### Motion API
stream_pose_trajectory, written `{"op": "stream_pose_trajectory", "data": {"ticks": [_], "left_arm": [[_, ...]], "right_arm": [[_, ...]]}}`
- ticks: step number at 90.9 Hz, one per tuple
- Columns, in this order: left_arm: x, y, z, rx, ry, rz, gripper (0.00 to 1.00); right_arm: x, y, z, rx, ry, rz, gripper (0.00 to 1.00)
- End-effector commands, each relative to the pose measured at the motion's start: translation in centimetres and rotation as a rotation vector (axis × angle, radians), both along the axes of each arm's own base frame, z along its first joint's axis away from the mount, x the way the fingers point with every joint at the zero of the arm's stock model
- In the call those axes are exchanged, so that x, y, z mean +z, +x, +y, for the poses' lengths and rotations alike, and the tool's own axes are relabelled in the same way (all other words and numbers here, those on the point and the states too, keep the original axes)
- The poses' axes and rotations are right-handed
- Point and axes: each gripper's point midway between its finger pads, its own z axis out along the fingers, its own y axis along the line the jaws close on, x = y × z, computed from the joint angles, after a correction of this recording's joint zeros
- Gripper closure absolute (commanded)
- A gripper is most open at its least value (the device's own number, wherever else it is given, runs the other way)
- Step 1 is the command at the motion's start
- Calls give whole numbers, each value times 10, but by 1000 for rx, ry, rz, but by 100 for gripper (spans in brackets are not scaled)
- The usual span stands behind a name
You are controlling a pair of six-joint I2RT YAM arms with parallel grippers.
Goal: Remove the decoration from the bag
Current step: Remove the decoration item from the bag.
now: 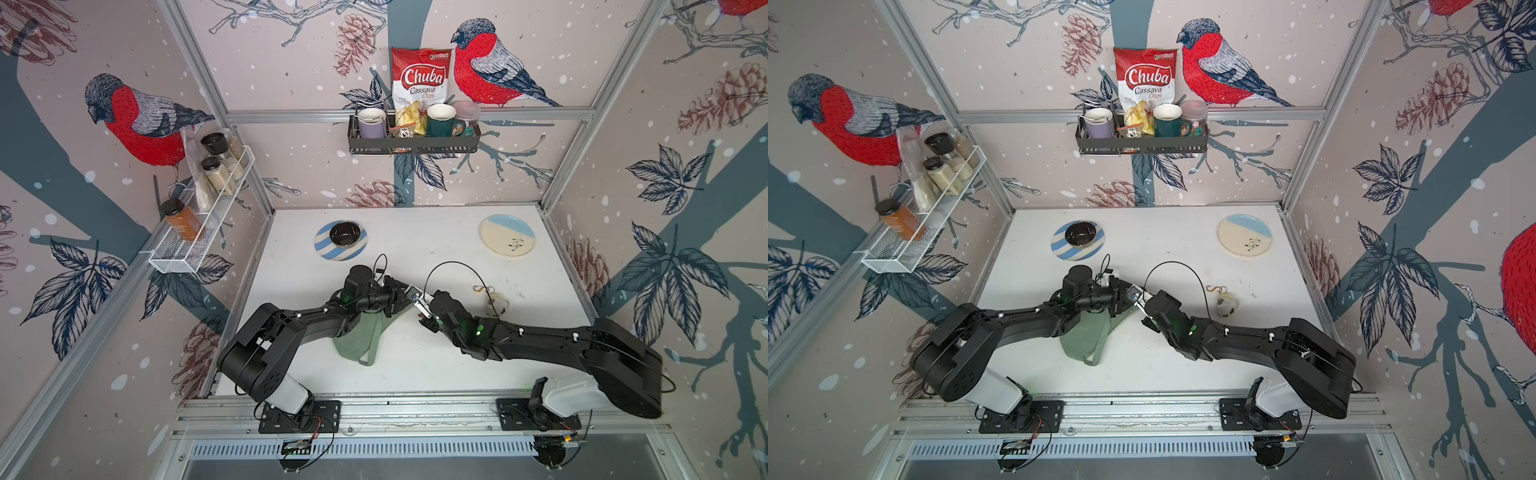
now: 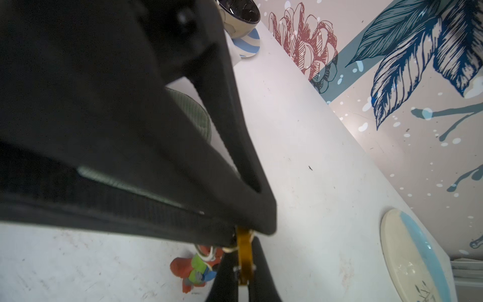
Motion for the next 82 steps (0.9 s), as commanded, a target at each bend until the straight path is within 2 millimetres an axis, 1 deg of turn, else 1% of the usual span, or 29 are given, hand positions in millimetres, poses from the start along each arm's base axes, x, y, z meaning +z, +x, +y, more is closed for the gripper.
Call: {"op": "stream_pose_trajectory", "data": {"ticks": [1, 6, 10, 29, 31, 35, 37, 40, 42, 51, 61, 68, 76, 82], "left_arm": [[7, -2, -4, -25, -25, -28, 88], [8, -2, -4, -26, -28, -29, 93], [7, -3, -4, -29, -28, -27, 100], [11, -4, -5, -36, -39, -32, 100], [12, -5, -5, -38, -44, -35, 97], [14, -5, -6, -44, -52, -36, 81], [15, -6, -6, -47, -53, -35, 76], [15, -7, -5, -52, -51, -32, 72], [14, -9, -5, -57, -48, -29, 70], [7, -19, -4, -103, -37, 0, 70], [-4, -28, 4, -142, -13, 53, 70], [-5, -31, 6, -165, 4, 71, 70], [-2, -33, 5, -192, 7, 78, 69], [-4, -34, 4, -197, 9, 83, 69]], "right_arm": [[18, 1, 14, 13, 87, -43, 99], [17, 1, 14, 11, 78, -50, 99], [15, 1, 14, 9, 68, -50, 98], [14, 2, 14, 5, 62, -52, 96], [14, 2, 14, 4, 62, -54, 95], [14, 3, 14, 0, 59, -60, 95], [14, 3, 13, -1, 56, -65, 95], [14, 3, 13, 1, 53, -72, 95], [15, 4, 13, -1, 50, -80, 95], [17, 8, 11, -9, 22, -135, 95], [22, 10, 11, -8, 3, -200, 96], [24, 11, 12, -2, -1, -219, 96], [24, 11, 14, 2, -2, -225, 97], [26, 11, 16, 7, 10, -224, 97]]}}
